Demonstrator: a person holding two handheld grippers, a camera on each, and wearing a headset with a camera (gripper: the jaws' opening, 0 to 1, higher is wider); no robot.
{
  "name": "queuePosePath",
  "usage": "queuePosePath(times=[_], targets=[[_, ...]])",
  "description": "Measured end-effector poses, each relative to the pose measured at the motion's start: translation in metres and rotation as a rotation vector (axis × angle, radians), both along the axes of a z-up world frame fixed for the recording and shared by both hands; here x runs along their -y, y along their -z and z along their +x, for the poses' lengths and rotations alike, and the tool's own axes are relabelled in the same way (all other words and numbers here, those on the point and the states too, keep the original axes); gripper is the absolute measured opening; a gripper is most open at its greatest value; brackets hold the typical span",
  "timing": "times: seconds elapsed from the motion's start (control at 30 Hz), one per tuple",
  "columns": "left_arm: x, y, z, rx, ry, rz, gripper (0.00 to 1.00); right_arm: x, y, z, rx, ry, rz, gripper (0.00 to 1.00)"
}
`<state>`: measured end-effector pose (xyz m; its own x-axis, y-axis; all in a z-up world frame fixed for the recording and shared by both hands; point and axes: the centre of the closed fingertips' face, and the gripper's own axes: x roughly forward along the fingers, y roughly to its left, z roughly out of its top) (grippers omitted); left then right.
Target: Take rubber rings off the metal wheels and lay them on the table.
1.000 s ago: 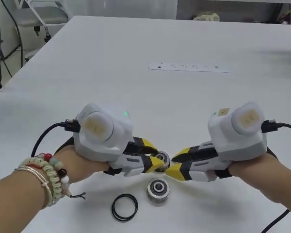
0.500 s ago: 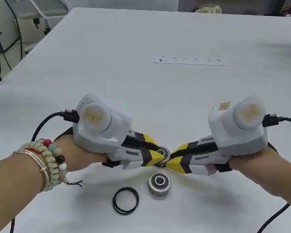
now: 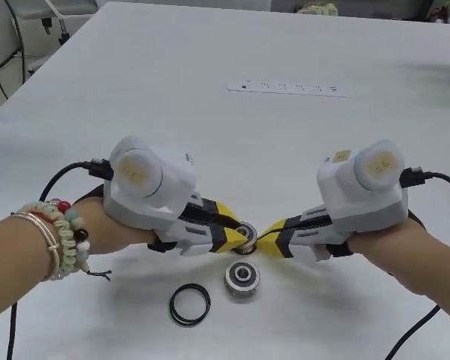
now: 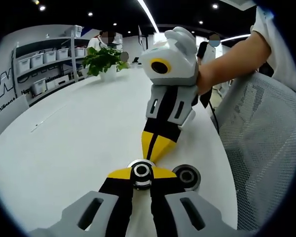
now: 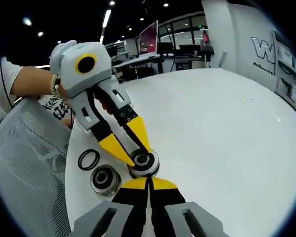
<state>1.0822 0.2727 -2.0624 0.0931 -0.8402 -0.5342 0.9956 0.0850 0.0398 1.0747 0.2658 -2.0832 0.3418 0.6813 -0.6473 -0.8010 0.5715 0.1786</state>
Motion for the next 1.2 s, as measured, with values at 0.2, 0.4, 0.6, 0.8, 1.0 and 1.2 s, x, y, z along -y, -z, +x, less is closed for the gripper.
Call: queuePosePath(times=[0.2,0.4,0.6,0.8,1.0,1.2], targets=[[0.0,-0.001,-0.001,-0.001,0.009,-0.016,0.07,0.0,0.0,-0.003,-0.055,0.052,0.044,0.0],[0.002,-0.002,-0.004,0.003,0.017,-0.02,0.07,0.002,-0.002,-0.006,-0.072,0.069,0.067,0.0],[0.003,-0.002,-0.006,0.004,0.032,-0.025,0.07,0.005,-0.005,-0.006,-0.082,0.092,0.079,0.0],[0.004,-0.002,-0.007,0.009,0.032,-0.029,0.07,0.011,-0.007,-0.002,-0.172,0.204,0.14,0.0],[0.003,-0.002,-0.008,0.017,0.042,-0.026,0.07,0.01,-0.007,-0.004,-0.185,0.214,0.139,0.0],[0.003,-0.002,-0.008,0.018,0.038,-0.037,0.07,0.01,-0.005,-0.003,-0.206,0.243,0.166,0.0]])
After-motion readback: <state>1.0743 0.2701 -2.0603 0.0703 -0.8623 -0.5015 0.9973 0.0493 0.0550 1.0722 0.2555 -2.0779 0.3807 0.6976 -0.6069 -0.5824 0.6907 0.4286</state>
